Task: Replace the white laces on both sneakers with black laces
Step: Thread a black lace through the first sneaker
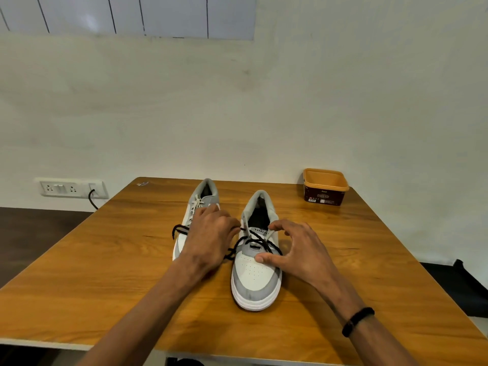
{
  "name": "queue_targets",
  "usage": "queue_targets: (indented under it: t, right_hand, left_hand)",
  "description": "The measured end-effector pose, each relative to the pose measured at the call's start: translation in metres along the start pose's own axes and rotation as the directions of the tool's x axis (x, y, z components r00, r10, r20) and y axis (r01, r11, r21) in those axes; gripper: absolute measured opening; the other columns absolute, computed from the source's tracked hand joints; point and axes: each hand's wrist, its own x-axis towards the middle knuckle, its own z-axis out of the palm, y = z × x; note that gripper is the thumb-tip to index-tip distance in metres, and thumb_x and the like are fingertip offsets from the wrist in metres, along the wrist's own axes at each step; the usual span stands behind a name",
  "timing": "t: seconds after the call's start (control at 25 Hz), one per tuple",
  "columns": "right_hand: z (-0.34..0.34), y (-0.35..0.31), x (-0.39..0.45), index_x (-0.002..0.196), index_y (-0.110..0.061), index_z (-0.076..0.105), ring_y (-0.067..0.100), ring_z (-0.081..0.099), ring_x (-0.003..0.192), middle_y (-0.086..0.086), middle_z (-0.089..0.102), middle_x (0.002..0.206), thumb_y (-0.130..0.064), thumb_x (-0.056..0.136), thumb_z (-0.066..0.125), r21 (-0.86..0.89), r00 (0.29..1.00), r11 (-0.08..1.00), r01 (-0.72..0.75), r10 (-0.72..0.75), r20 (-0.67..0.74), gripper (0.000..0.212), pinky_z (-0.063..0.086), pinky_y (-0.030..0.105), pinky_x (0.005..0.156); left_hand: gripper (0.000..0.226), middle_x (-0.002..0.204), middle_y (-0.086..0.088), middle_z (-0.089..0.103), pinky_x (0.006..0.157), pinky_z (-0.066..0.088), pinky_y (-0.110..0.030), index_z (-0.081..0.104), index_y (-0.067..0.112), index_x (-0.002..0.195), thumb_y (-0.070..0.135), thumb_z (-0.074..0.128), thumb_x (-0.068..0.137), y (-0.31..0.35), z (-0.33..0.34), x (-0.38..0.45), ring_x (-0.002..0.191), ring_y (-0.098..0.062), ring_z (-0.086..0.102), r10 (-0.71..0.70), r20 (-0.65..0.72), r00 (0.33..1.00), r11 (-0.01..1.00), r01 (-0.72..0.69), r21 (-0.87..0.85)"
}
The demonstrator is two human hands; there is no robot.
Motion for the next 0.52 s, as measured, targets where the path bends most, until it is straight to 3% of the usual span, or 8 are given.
queue_targets:
  t: [0.12,0.2,0.36,0.44,0.52]
  right_hand:
    - [0.0,0.0,-0.001,0.138,-0.047,0.052,0.009,0.049,0.13,-0.012,0.052,0.144,-0.081,0.061,0.081,0.005,1.0,1.0,-0.008,0.008,-0.004,0.088,0.052,0.037,0.1]
    - [0.0,0.0,-0.002,0.136,-0.048,0.053,0.008,0.049,0.129,-0.014,0.054,0.143,-0.082,0.061,0.081,0.015,1.0,1.0,0.0,0.001,-0.018,0.087,0.052,0.036,0.099]
    - [0.0,-0.001,-0.003,0.139,-0.043,0.055,0.009,0.047,0.13,-0.015,0.056,0.142,-0.078,0.064,0.082,0.025,1.0,1.0,0.011,-0.011,-0.01,0.087,0.051,0.037,0.1]
    - [-0.001,-0.002,-0.004,0.139,-0.043,0.055,0.009,0.047,0.13,-0.015,0.056,0.142,-0.077,0.065,0.082,0.033,1.0,0.999,0.014,-0.014,-0.007,0.087,0.05,0.038,0.1]
    - [0.0,-0.001,-0.005,0.138,-0.044,0.054,0.009,0.048,0.129,-0.014,0.056,0.141,-0.076,0.063,0.083,0.051,1.0,0.999,0.01,-0.009,-0.009,0.086,0.05,0.037,0.1]
  left_hand:
    - [0.02,0.111,0.0,0.075,0.095,0.041,-0.043,0.075,0.023,0.113,0.031,0.06,0.103,-0.023,-0.012,0.001,0.11,-0.025,0.059,-0.066,0.007,0.998,0.987,0.064,0.149]
    - [0.016,0.103,-0.004,0.075,0.089,0.043,-0.047,0.074,0.019,0.107,0.027,0.061,0.102,-0.052,-0.021,-0.001,0.102,-0.03,0.061,-0.16,-0.059,0.985,0.966,0.169,0.194]
    - [0.008,0.093,-0.009,0.075,0.087,0.039,-0.051,0.076,0.015,0.097,0.02,0.068,0.096,-0.096,-0.033,-0.014,0.097,-0.041,0.062,-0.4,-0.205,0.893,0.873,0.44,0.213]
    - [0.011,0.1,-0.011,0.076,0.095,0.037,-0.057,0.077,0.017,0.102,0.02,0.074,0.092,-0.091,-0.022,-0.022,0.104,-0.043,0.062,-0.425,-0.209,0.881,0.859,0.465,0.214]
    - [0.031,0.121,-0.012,0.073,0.102,0.037,-0.061,0.074,0.02,0.121,0.026,0.077,0.091,-0.073,-0.006,-0.026,0.119,-0.042,0.058,-0.353,-0.151,0.923,0.919,0.373,0.126]
